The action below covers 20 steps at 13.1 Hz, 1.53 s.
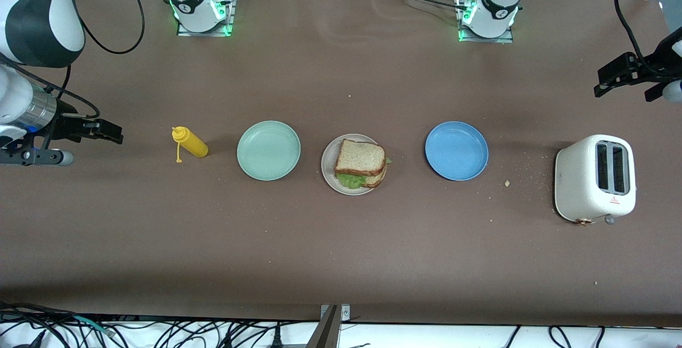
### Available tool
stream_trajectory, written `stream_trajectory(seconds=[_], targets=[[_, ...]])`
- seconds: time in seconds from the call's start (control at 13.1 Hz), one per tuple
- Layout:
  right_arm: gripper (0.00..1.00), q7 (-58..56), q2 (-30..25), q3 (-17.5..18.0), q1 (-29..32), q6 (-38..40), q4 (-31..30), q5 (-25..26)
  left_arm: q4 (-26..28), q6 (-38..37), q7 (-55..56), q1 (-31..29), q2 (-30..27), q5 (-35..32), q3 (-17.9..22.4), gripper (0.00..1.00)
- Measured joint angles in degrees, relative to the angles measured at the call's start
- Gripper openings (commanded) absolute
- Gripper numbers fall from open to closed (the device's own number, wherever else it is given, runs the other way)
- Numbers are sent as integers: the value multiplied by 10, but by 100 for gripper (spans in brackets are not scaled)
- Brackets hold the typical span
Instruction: Make sandwich in beige plate with both arms
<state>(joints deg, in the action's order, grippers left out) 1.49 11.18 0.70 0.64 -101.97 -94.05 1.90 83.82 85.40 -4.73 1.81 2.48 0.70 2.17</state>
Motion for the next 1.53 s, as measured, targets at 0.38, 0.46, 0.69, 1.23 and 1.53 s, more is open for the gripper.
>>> stream_trajectory(seconds=[0.38,0.46,0.69,1.23,1.53], targets=[[100,0,0,0,0,-1,0,0,0,0,0,0,0,0,-2,100],[100,0,0,0,0,-2,0,0,0,0,0,0,0,0,-2,100],[100,0,0,0,0,-7,1,0,0,0,0,0,0,0,-2,100],[100,3,-4,0,0,-7,6,0,0,3,0,0,0,0,-2,100],[99,26,-5,1,0,-7,13,-6,0,3,0,0,1,0,-2,100]])
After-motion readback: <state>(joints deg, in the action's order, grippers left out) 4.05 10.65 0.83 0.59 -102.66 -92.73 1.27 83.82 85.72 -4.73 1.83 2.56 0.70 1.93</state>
